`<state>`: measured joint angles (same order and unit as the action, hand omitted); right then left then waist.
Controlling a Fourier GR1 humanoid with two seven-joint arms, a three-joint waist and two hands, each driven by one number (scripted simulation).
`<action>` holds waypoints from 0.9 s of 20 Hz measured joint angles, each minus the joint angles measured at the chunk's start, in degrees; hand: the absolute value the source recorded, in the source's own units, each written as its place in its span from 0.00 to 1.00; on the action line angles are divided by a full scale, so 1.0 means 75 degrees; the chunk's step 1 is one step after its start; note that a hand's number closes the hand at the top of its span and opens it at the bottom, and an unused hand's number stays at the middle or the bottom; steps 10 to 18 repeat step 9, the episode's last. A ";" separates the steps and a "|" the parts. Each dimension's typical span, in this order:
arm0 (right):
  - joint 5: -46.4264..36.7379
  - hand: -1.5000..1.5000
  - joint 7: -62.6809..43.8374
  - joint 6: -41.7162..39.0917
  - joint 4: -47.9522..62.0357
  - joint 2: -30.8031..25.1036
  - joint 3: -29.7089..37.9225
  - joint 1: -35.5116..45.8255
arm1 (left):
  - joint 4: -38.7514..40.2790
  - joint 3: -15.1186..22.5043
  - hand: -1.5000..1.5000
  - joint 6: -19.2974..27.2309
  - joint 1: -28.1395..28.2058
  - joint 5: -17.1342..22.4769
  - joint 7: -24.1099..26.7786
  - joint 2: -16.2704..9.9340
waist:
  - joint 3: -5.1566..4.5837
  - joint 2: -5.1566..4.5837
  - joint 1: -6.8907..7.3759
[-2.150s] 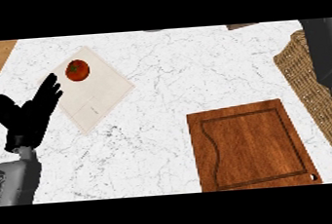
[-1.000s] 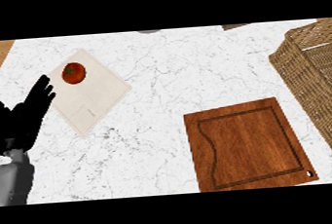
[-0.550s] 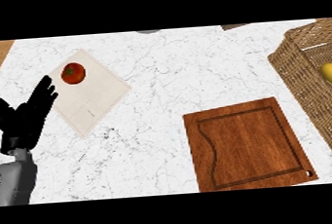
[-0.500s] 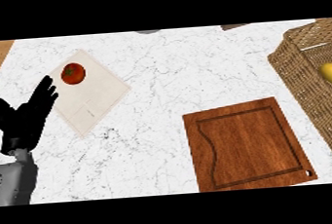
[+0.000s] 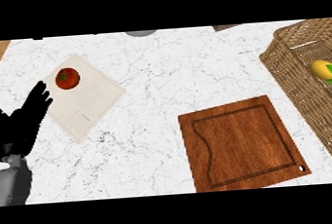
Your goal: Pick the lemon from the cutting board and place it in the basket
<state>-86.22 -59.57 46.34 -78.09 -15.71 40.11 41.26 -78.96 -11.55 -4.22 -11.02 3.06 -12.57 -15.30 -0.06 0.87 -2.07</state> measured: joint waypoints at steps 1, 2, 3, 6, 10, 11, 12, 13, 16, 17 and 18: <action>0.0141 0.00 -0.0031 -0.0090 -0.0530 0.0167 -0.0028 -0.0255 | -0.0033 -0.0009 0.50 0.0006 0.0005 0.0017 -0.0056 0.0001 | 0.0001 0.0015 -0.0037; 0.0279 0.00 -0.0052 -0.0174 -0.1064 0.0390 -0.0069 -0.0523 | -0.0025 -0.0042 0.50 -0.0019 0.0024 0.0048 -0.0050 -0.0019 | 0.0000 0.0026 -0.0065; 0.0417 0.00 -0.0072 -0.0282 -0.1602 0.0586 -0.0116 -0.0804 | -0.0091 -0.0010 0.50 0.0033 0.0091 -0.0001 -0.0032 0.0019 | 0.0000 0.0035 -0.0080; 0.0888 0.00 -0.0075 -0.0767 -0.3124 0.1098 -0.0308 -0.1818 | -0.0091 -0.0099 0.50 -0.0018 0.0182 0.0040 0.0004 -0.0060 | -0.0003 0.0044 -0.0138; 0.1433 0.00 -0.0018 -0.1352 -0.4618 0.1567 -0.0579 -0.2830 | -0.0171 -0.0032 0.50 0.0106 0.0154 -0.0046 -0.0102 0.0011 | -0.0001 0.0050 -0.0185; 0.1433 0.00 -0.0018 -0.1352 -0.4618 0.1567 -0.0579 -0.2830 | -0.0171 -0.0032 0.50 0.0106 0.0154 -0.0046 -0.0102 0.0011 | -0.0001 0.0050 -0.0185; 0.1433 0.00 -0.0018 -0.1352 -0.4618 0.1567 -0.0579 -0.2830 | -0.0171 -0.0032 0.50 0.0106 0.0154 -0.0046 -0.0102 0.0011 | -0.0001 0.0050 -0.0185; 0.1433 0.00 -0.0018 -0.1352 -0.4618 0.1567 -0.0579 -0.2830 | -0.0171 -0.0032 0.50 0.0106 0.0154 -0.0046 -0.0102 0.0011 | -0.0001 0.0050 -0.0185; 0.1433 0.00 -0.0018 -0.1352 -0.4618 0.1567 -0.0579 -0.2830 | -0.0171 -0.0032 0.50 0.0106 0.0154 -0.0046 -0.0102 0.0011 | -0.0001 0.0050 -0.0185; 0.1433 0.00 -0.0018 -0.1352 -0.4618 0.1567 -0.0579 -0.2830 | -0.0171 -0.0032 0.50 0.0106 0.0154 -0.0046 -0.0102 0.0011 | -0.0001 0.0050 -0.0185; 0.1433 0.00 -0.0018 -0.1352 -0.4618 0.1567 -0.0579 -0.2830 | -0.0171 -0.0032 0.50 0.0106 0.0154 -0.0046 -0.0102 0.0011 | -0.0001 0.0050 -0.0185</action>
